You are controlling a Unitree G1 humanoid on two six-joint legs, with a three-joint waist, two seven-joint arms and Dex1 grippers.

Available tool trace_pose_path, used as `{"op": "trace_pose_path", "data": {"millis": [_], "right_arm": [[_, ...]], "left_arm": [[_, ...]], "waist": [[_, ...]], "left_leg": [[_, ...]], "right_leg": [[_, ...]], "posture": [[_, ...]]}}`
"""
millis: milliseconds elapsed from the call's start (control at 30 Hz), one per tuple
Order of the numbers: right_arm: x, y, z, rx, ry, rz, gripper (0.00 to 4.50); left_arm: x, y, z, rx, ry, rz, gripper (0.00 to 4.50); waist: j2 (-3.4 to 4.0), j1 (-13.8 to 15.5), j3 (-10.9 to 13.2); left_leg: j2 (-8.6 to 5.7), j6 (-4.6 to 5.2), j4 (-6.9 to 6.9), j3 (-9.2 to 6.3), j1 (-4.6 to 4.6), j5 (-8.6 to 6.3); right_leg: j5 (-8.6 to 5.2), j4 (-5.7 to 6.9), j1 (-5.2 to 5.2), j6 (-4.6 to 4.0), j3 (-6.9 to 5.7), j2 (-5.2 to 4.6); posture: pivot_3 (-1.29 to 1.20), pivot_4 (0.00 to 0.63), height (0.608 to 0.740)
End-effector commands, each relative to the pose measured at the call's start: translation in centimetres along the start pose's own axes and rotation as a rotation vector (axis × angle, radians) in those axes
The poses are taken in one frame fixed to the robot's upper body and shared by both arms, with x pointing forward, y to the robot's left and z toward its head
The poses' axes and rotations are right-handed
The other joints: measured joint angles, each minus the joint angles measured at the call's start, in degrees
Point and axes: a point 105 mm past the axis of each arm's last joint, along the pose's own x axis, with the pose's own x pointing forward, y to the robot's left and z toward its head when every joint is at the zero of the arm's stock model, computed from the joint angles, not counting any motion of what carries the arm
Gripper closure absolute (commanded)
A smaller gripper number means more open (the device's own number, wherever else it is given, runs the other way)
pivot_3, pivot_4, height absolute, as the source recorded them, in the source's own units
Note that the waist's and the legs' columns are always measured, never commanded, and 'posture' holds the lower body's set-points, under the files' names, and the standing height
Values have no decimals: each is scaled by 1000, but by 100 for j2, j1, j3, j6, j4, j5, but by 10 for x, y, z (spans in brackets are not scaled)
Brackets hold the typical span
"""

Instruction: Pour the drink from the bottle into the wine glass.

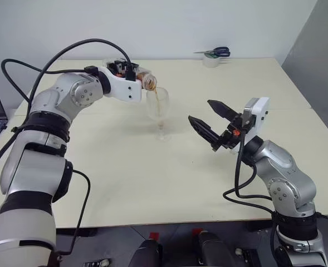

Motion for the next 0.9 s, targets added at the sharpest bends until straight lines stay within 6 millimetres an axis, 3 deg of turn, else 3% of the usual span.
{"op": "trace_pose_path", "data": {"millis": [33,667,900], "right_arm": [[2,3,13,-42,-44,18,0],[1,2,10,-44,-36,14,0],[1,1,9,-41,-35,14,0]], "left_arm": [[-6,26,-3,35,8,71,2681],[-7,30,-5,109,18,62,2681],[-7,33,-6,142,24,69,2681]], "waist": [[0,0,0],[0,-4,0],[-2,-23,-1]], "left_leg": [[0,0,0,0,0,0],[-2,0,1,5,-4,0],[-9,-1,72,14,-83,0]], "right_leg": [[0,0,0,0,0,0],[0,6,-10,0,4,2],[-2,78,-90,3,13,-1]], "posture": [[0,150,740],[0,150,740],[0,150,740]]}}
